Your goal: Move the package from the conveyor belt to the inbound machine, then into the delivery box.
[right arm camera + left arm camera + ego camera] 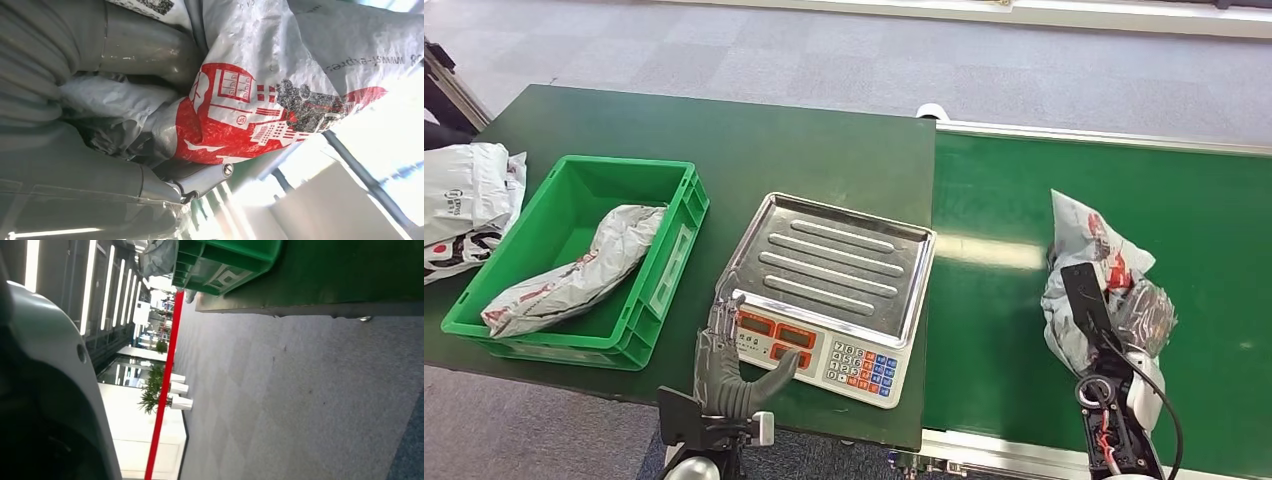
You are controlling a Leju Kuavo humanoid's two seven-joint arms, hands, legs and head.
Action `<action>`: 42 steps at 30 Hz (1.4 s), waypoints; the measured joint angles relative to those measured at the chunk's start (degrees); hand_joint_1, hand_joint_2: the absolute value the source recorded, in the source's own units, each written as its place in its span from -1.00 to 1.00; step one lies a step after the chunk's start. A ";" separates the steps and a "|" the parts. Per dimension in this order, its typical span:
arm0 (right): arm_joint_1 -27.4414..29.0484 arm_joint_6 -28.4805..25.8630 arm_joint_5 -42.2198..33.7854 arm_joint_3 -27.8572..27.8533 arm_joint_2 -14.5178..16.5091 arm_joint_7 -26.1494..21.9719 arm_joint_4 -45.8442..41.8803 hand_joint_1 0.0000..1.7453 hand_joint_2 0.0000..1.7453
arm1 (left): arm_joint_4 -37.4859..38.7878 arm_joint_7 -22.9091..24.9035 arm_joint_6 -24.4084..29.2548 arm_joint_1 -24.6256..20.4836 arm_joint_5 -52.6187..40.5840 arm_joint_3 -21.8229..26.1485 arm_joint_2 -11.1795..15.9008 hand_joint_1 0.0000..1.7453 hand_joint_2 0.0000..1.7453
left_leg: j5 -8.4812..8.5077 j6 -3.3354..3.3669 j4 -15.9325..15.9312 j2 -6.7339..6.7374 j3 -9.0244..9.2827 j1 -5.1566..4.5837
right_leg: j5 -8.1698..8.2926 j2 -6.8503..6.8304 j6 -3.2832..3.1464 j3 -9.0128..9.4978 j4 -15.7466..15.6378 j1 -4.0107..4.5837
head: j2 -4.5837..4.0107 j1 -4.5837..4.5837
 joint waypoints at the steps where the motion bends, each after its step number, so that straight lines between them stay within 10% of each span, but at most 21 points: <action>1: -0.01 -0.21 0.42 0.82 0.36 -0.47 -1.81 1.00 1.00 | -0.02 -0.26 0.14 -0.03 -0.05 0.07 -0.01 -1.00 1.00 | 0.00 0.00 0.00 0.00 -0.02 0.00 | 0.00 0.00 0.00 -0.02 0.00 0.00 | 0.00 0.01; 11: -2.19 5.50 11.12 16.08 2.20 -7.08 -10.48 1.00 1.00 | 0.65 -2.49 0.02 -3.51 0.33 1.01 0.10 -1.00 1.00 | 0.04 -0.01 0.00 -0.01 -0.10 0.00 | 0.00 -0.01 0.00 -0.06 0.00 0.00 | 0.00 0.02; 29: -9.36 6.96 13.63 34.36 9.08 -12.77 4.20 1.00 1.00 | 2.86 -3.43 0.37 -8.06 1.48 4.13 0.40 -1.00 1.00 | 0.06 -0.01 0.00 -0.01 -0.13 0.01 | 0.00 -0.01 0.00 -0.11 0.02 0.00 | 0.00 0.03; 31: -9.79 6.52 13.51 35.02 9.34 -12.91 5.06 0.79 1.00 | 2.86 -3.43 0.46 -8.05 1.53 4.59 0.43 -1.00 1.00 | 0.06 -0.01 0.00 -0.01 -0.12 0.01 | 0.00 -0.01 0.00 -0.11 0.02 0.00 | 0.00 0.03; 35: -10.34 5.80 13.26 35.95 10.05 -12.83 6.31 -0.99 1.00 | 2.78 -3.43 0.60 -7.99 1.82 5.45 0.45 -1.00 1.00 | 0.06 -0.02 0.00 0.00 -0.11 0.01 | 0.00 0.00 -0.01 -0.11 0.02 0.01 | 0.00 0.03; 42: -10.20 12.34 1.42 35.59 11.46 -17.81 7.12 -1.00 1.00 | 2.22 -3.33 1.29 -7.46 1.81 6.70 0.28 -1.00 1.00 | 0.06 -0.02 0.00 0.00 -0.11 0.02 | 0.00 0.00 -0.01 -0.11 0.02 0.01 | 0.00 0.03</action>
